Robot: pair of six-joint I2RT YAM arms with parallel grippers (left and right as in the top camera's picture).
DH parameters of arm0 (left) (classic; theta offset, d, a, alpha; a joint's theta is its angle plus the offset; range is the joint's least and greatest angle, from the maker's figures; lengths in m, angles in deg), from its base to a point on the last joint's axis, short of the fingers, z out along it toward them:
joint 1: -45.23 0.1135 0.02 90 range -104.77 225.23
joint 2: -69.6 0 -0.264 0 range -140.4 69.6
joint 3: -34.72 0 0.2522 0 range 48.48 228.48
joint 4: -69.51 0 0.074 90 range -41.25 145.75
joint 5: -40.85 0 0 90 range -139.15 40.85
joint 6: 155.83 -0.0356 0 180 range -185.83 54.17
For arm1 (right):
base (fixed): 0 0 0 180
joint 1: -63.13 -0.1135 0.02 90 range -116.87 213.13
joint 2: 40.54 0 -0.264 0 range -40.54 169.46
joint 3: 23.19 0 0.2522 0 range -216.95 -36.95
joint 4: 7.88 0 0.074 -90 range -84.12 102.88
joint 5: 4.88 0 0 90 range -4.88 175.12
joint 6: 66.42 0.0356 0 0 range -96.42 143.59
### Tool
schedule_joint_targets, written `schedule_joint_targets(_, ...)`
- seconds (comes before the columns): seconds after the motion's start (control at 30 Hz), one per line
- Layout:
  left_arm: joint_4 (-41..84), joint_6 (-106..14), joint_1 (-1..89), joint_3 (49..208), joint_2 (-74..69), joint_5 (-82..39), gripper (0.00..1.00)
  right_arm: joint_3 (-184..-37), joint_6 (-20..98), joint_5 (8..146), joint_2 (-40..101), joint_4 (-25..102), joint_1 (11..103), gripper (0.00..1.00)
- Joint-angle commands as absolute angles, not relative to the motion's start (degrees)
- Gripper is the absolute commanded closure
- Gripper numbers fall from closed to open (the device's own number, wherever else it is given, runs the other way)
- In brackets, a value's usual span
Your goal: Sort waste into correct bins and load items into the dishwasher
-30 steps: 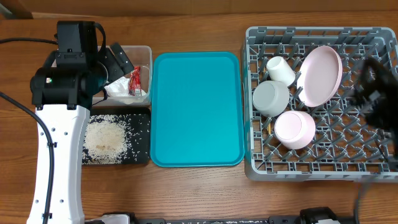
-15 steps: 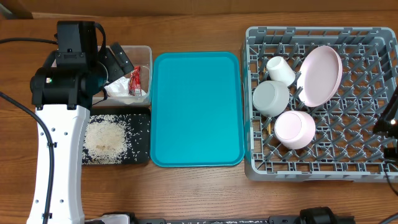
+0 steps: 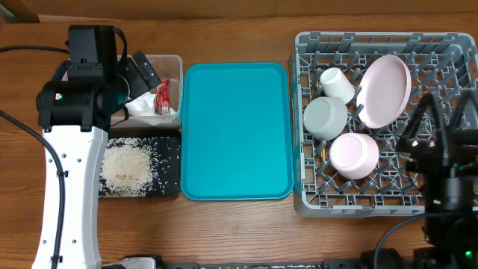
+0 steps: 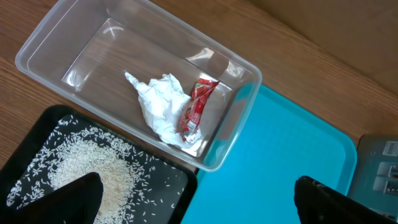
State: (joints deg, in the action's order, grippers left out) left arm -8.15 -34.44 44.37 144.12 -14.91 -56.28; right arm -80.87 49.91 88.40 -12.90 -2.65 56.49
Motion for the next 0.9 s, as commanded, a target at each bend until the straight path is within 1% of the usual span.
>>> schedule_joint_targets(0.0,-8.1,-34.1,44.5,145.0,-15.2,-56.6,0.00,-76.2,49.0,86.7,-16.2,-6.3,56.5,0.00)
schedule_joint_targets(0.13,-8.1,-34.1,44.5,145.0,-15.2,-56.6,0.00,-71.9,49.6,86.9,-19.2,-6.0,56.4,0.00)
schedule_joint_targets(0.27,-8.1,-34.1,44.5,145.0,-15.2,-56.6,0.00,-69.0,52.6,85.6,-22.4,-3.9,56.4,0.00)
schedule_joint_targets(0.43,-8.1,-34.1,44.5,145.0,-15.2,-56.6,0.00,-65.8,52.3,84.2,-26.1,-2.9,56.5,0.00)
schedule_joint_targets(0.6,-8.1,-34.1,44.5,145.0,-15.2,-56.6,0.00,-59.1,52.4,83.7,-31.4,-1.8,56.5,0.00)
schedule_joint_targets(0.7,-8.1,-34.1,44.5,145.0,-15.2,-56.6,0.00,-55.3,52.3,87.2,-34.6,-2.0,56.5,0.00)
schedule_joint_targets(0.77,-8.1,-34.1,44.5,145.0,-15.2,-56.6,0.00,-53.4,51.0,89.0,-36.2,-1.9,56.5,0.00)
schedule_joint_targets(0.87,-8.1,-34.1,44.5,145.0,-15.2,-56.6,0.00,-50.7,45.7,89.0,-37.7,-2.0,56.5,0.00)
